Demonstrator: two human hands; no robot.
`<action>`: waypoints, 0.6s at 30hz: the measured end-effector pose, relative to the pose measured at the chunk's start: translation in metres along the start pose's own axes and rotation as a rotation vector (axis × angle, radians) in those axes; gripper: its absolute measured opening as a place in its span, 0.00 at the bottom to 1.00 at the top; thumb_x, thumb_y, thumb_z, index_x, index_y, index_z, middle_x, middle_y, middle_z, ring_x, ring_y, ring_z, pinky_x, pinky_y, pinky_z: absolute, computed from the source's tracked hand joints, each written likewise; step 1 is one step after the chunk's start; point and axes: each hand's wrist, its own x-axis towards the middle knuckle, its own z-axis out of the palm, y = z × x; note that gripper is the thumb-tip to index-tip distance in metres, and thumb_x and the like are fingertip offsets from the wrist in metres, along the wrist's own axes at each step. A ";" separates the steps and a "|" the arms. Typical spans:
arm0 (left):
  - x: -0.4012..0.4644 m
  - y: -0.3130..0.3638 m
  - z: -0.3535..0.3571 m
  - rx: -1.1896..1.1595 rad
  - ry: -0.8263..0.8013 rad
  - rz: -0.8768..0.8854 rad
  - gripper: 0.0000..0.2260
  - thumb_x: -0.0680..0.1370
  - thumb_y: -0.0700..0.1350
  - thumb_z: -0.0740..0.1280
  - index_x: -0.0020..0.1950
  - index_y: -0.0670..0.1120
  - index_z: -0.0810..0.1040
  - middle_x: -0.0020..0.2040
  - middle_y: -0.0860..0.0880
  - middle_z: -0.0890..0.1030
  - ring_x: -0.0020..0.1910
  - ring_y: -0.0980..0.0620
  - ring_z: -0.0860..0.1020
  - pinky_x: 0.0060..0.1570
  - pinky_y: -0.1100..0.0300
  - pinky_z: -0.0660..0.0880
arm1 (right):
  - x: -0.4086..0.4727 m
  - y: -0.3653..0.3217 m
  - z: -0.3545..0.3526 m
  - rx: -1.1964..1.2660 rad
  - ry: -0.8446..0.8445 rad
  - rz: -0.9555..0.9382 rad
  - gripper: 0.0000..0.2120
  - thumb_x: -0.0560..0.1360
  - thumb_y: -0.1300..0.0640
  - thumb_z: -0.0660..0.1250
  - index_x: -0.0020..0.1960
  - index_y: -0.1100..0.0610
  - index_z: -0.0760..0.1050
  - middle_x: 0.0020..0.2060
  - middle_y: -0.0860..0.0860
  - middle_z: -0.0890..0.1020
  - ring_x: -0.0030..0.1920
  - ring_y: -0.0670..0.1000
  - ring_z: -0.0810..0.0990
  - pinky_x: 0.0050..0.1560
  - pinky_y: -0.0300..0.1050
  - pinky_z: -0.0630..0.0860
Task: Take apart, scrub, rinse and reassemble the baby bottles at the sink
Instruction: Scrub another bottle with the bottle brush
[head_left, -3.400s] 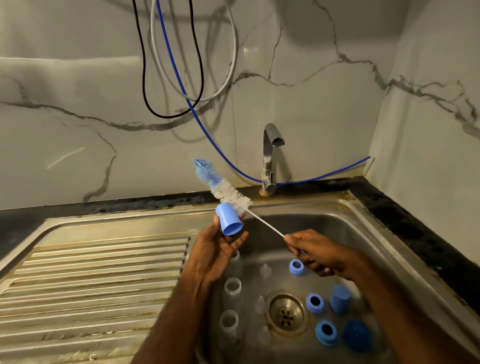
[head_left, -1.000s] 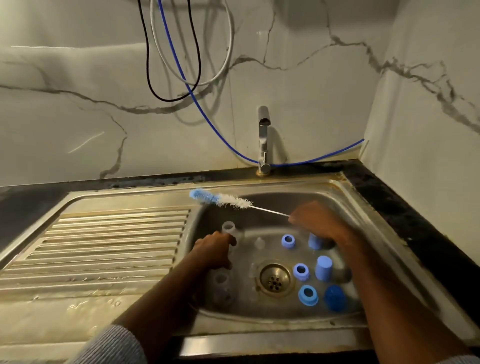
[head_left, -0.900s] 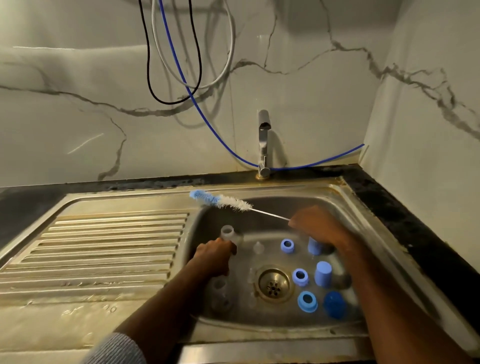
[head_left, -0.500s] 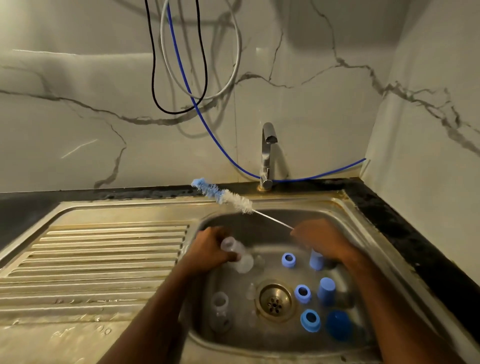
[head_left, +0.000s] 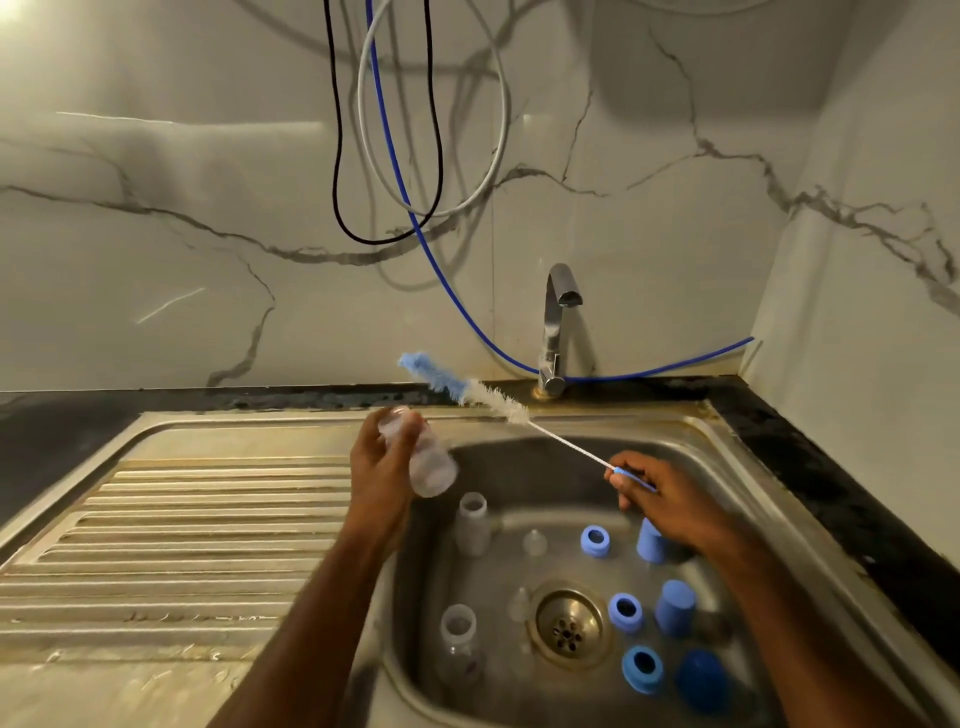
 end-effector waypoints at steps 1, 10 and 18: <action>0.004 -0.001 -0.007 0.292 -0.007 0.146 0.19 0.76 0.60 0.68 0.61 0.51 0.75 0.58 0.47 0.80 0.58 0.44 0.80 0.53 0.45 0.80 | 0.001 0.003 -0.002 -0.048 0.030 0.018 0.03 0.81 0.51 0.65 0.51 0.44 0.78 0.37 0.47 0.82 0.40 0.44 0.81 0.51 0.51 0.79; 0.028 -0.012 -0.050 1.324 -0.061 0.212 0.29 0.76 0.60 0.61 0.74 0.51 0.62 0.72 0.46 0.65 0.72 0.44 0.63 0.70 0.37 0.59 | 0.005 0.027 -0.016 -0.317 0.178 0.026 0.12 0.70 0.24 0.51 0.51 0.18 0.67 0.54 0.37 0.81 0.57 0.47 0.79 0.64 0.65 0.70; 0.038 -0.018 -0.058 1.451 -0.021 0.182 0.30 0.80 0.53 0.69 0.79 0.57 0.60 0.78 0.49 0.57 0.78 0.45 0.50 0.72 0.26 0.49 | -0.002 0.005 -0.013 -0.364 0.102 0.051 0.07 0.78 0.41 0.66 0.50 0.26 0.74 0.52 0.34 0.81 0.58 0.44 0.79 0.67 0.61 0.68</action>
